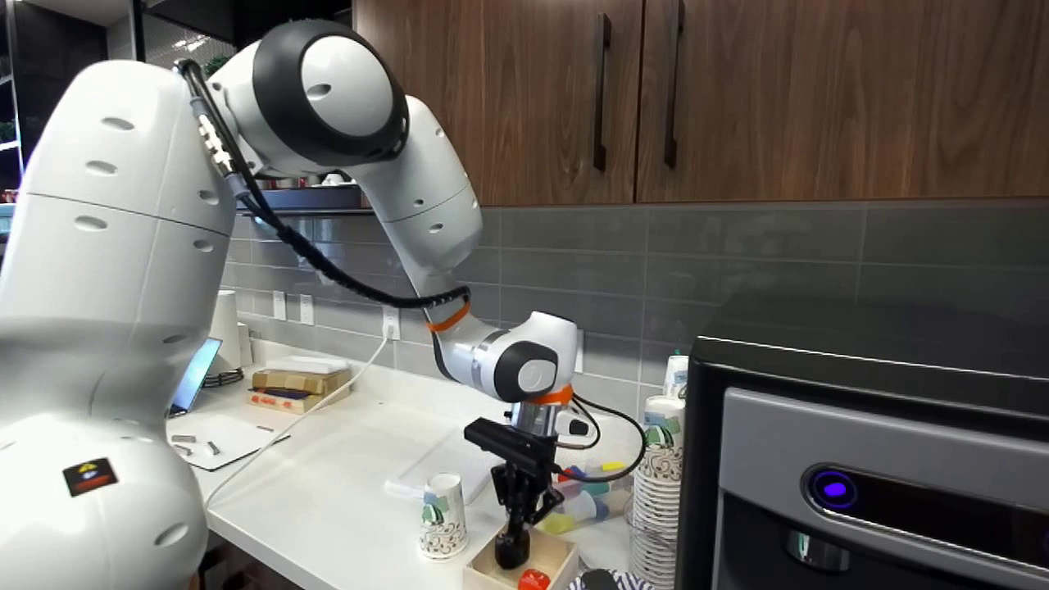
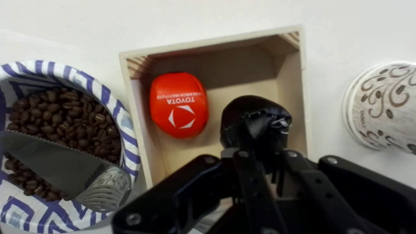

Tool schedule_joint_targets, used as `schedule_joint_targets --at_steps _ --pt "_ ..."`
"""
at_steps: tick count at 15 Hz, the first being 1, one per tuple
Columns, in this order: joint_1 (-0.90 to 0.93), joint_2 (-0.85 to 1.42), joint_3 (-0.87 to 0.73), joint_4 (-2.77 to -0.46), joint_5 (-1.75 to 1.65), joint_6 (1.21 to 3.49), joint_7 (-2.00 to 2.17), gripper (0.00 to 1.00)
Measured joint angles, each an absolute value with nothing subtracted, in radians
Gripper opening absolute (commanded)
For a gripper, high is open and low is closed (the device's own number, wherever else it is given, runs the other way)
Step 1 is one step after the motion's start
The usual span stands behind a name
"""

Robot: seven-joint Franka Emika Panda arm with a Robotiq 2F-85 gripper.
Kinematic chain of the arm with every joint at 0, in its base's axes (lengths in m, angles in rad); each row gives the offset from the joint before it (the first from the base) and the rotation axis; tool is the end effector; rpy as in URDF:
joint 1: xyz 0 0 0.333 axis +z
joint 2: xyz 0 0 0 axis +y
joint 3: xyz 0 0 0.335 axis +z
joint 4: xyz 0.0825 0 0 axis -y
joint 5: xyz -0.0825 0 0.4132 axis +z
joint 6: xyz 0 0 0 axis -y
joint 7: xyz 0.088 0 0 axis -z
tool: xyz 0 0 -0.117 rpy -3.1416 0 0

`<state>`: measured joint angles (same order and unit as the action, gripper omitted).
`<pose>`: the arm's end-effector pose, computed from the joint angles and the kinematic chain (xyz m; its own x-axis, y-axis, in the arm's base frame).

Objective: Pick up the objects from the white bowl and put them in the colorless bowl

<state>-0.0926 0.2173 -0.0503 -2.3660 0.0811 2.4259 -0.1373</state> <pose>0.5051 -0.0726 0.2064 0.9863 -0.0657 -0.1513 -0.0746 -0.9958 -0.0533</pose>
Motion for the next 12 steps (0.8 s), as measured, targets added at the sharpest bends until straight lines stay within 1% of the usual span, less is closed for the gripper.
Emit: schedule_joint_targets --at_steps 3,7,9,12 --pt "-0.089 0.112 -0.052 -2.384 0.061 2.367 -0.094 0.04" --pt "-0.081 -0.035 -0.050 -2.415 0.033 2.375 -0.053 0.04" --pt "-0.073 -0.083 -0.049 -2.422 0.033 2.421 -0.057 0.04" --pt "-0.059 -0.099 -0.045 -2.437 0.032 2.561 -0.092 0.04"
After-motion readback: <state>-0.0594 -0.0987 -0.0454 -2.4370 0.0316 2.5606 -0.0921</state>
